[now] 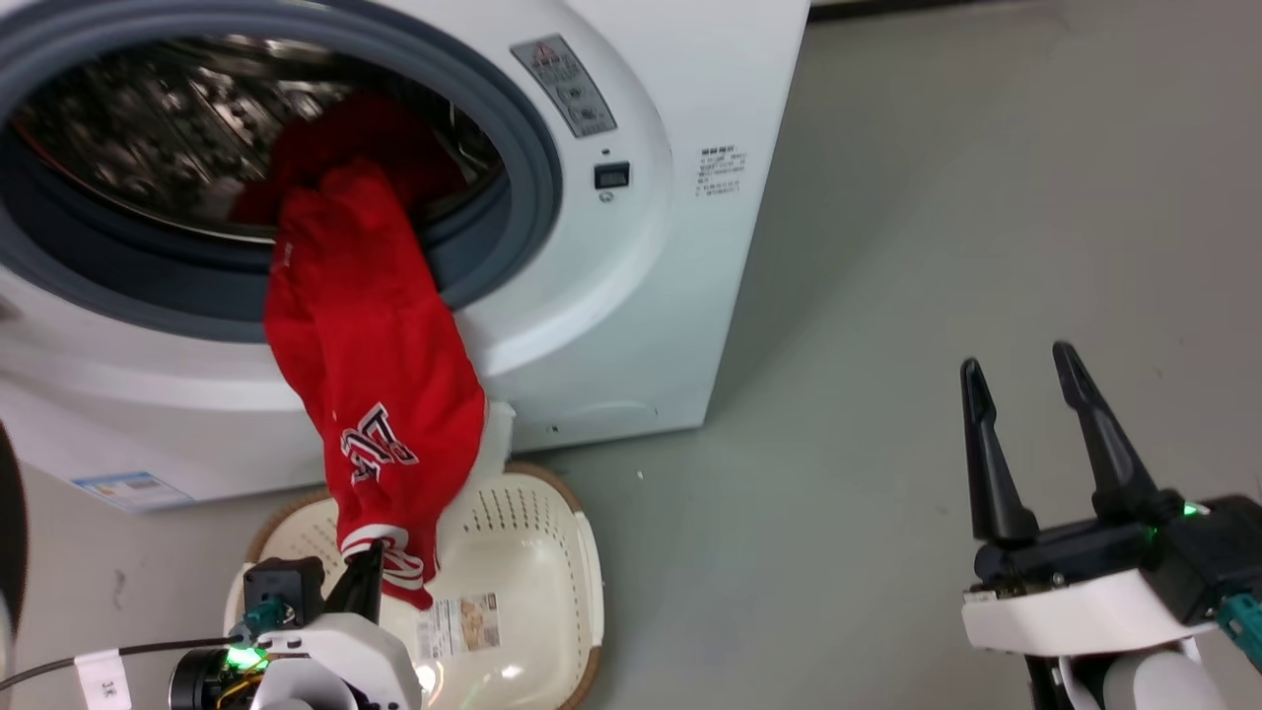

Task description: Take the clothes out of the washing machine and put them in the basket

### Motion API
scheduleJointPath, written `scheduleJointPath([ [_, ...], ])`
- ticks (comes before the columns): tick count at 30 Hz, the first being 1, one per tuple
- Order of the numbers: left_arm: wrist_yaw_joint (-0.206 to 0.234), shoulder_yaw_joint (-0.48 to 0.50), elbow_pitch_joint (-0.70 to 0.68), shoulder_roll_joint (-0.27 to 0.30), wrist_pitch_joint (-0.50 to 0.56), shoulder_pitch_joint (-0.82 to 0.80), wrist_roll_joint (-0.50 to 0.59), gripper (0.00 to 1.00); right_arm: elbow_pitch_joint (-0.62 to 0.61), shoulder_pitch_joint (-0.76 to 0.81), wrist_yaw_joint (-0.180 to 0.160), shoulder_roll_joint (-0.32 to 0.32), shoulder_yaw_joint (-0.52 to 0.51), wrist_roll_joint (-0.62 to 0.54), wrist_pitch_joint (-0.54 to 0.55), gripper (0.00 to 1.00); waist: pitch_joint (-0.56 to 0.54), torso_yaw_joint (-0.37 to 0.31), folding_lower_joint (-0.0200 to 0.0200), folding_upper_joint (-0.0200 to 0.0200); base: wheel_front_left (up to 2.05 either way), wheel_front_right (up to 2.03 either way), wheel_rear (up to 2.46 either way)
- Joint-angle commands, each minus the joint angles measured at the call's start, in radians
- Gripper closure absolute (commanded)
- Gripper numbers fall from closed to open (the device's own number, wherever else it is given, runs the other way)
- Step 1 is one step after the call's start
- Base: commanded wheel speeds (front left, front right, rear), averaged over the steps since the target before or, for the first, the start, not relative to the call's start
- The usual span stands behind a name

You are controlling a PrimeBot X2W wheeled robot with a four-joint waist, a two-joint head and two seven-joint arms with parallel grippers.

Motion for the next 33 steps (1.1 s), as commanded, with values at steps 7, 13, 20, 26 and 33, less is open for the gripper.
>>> scheduleJointPath([
  [7,-0.048,0.046,0.151,-0.027,-0.003,-0.107,0.018,1.0,-0.017,-0.089,-0.001,0.0,0.013,0.025,-0.002,0.0,0.165,-0.049,-0.0001,0.0,0.0,0.0,0.0],
  [13,-0.082,0.063,0.313,-0.042,-0.003,-0.191,0.024,1.0,-0.026,-0.137,-0.001,0.0,0.021,0.038,-0.002,0.0,0.24,-0.066,-0.0001,0.0,0.0,0.0,0.0],
  [20,-0.107,0.072,0.472,-0.052,-0.003,-0.28,0.016,1.0,-0.036,-0.188,-0.001,0.0,0.025,0.052,-0.002,0.0,0.318,-0.087,-0.0001,0.0,0.0,0.0,0.0],
  [26,-0.111,0.076,0.573,-0.056,-0.003,-0.346,0.012,1.0,-0.047,-0.218,-0.001,0.0,0.02,0.061,-0.002,0.0,0.375,-0.092,-0.0001,0.0,0.0,0.0,0.0],
  [33,-0.118,0.065,0.632,-0.064,0.002,-0.408,0.014,1.0,-0.053,-0.248,-0.001,0.0,0.015,0.066,-0.002,0.0,0.426,-0.088,-0.0001,0.0,0.0,0.0,0.0],
])
